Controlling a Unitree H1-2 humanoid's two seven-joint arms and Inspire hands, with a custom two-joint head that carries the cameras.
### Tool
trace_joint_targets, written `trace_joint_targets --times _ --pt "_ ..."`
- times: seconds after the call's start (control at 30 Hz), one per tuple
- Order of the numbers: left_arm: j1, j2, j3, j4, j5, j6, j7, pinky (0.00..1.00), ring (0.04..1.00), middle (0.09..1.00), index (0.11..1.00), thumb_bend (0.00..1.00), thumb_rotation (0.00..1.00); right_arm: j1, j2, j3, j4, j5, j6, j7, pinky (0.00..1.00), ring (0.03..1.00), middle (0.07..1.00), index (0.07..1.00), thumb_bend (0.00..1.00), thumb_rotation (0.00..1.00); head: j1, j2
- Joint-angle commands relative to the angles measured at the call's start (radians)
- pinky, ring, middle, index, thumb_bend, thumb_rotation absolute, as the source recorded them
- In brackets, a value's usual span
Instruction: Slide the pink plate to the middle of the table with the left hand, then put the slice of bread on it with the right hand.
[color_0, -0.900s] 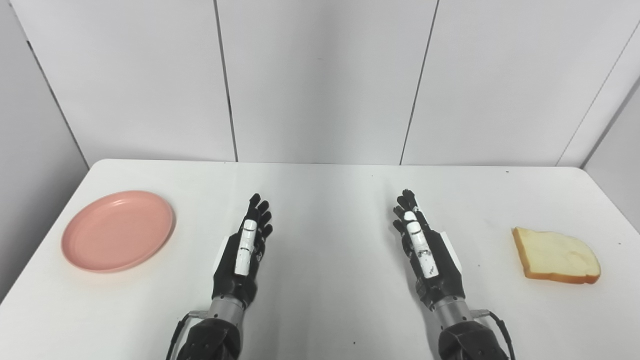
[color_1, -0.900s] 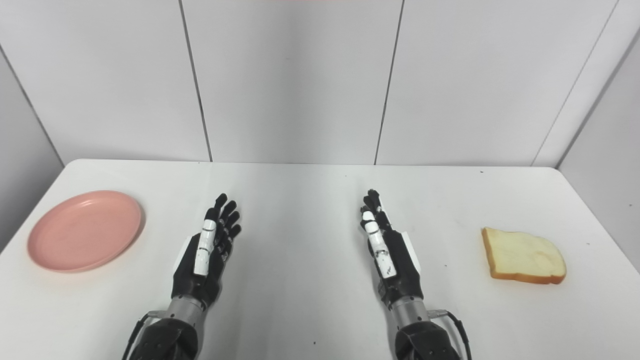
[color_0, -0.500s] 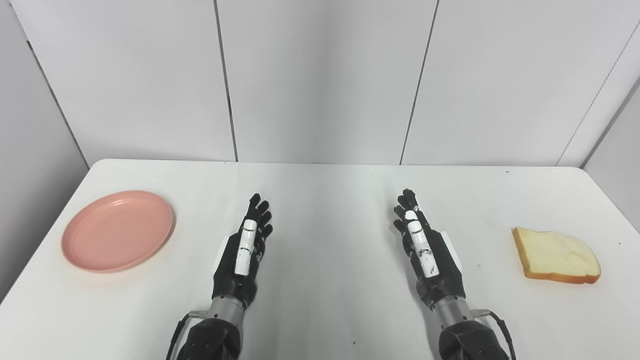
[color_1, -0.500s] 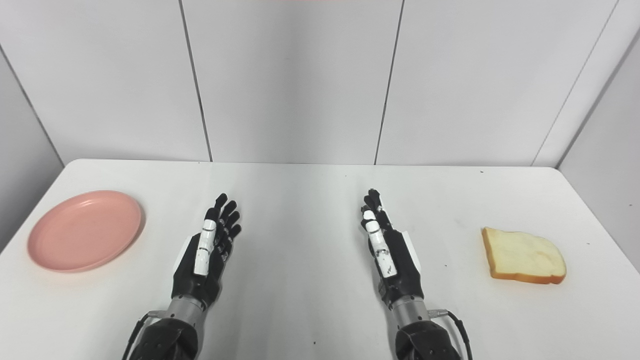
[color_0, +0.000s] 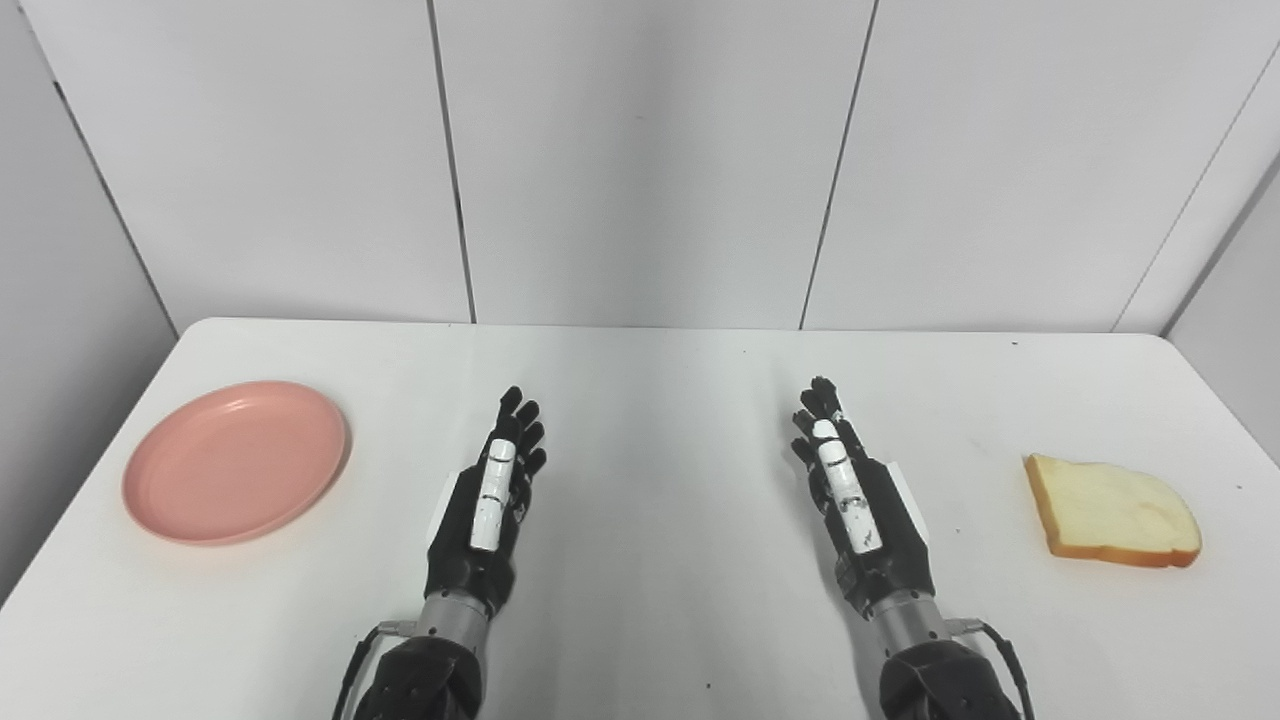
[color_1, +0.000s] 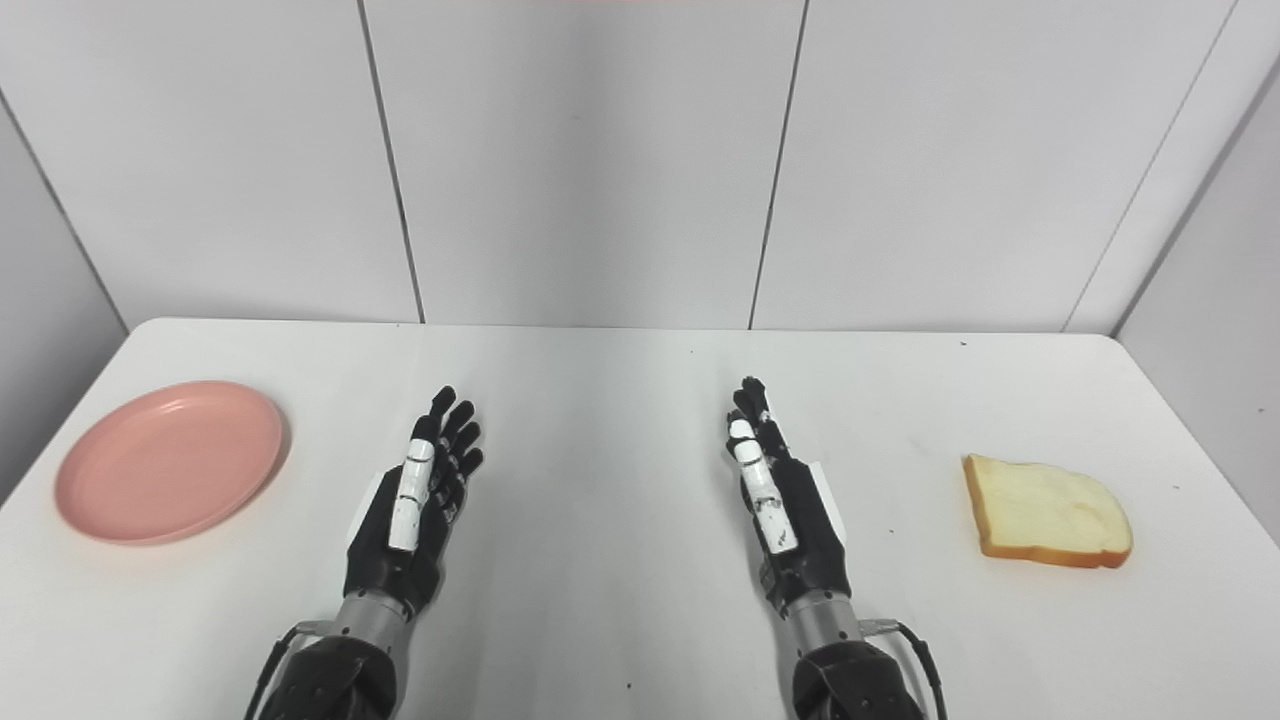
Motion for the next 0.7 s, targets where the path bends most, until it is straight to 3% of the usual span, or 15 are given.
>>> trace_joint_targets --times 0.0,0.13,0.4,0.67 --pt "-0.033 0.004 -0.004 -0.035 0.003 -0.032 -0.004 1.00 1.000 1.000 0.997 0.65 0.94 -0.030 0.007 -0.003 -0.029 0.006 -0.005 0.000 1.00 1.000 1.000 0.994 0.64 0.87 0.001 0.002" --pt "-0.030 0.002 -0.005 -0.036 0.002 -0.031 -0.004 1.00 1.000 1.000 0.995 0.65 0.94 -0.028 0.003 -0.001 -0.032 0.002 -0.007 0.002 1.00 1.000 1.000 0.998 0.64 0.87 0.012 -0.001" --pt "-0.055 -0.018 -0.004 -0.002 0.022 -0.055 0.027 1.00 1.000 1.000 0.992 0.67 0.95 -0.024 -0.018 -0.014 -0.016 0.021 -0.026 0.021 1.00 1.000 1.000 1.000 0.64 0.88 0.180 -0.047" --pt "-0.097 -0.022 0.020 0.051 0.016 -0.099 0.060 1.00 1.000 1.000 1.000 0.70 0.98 -0.012 -0.054 -0.034 -0.001 0.040 -0.054 0.053 1.00 1.000 1.000 1.000 0.60 0.91 0.288 -0.095"
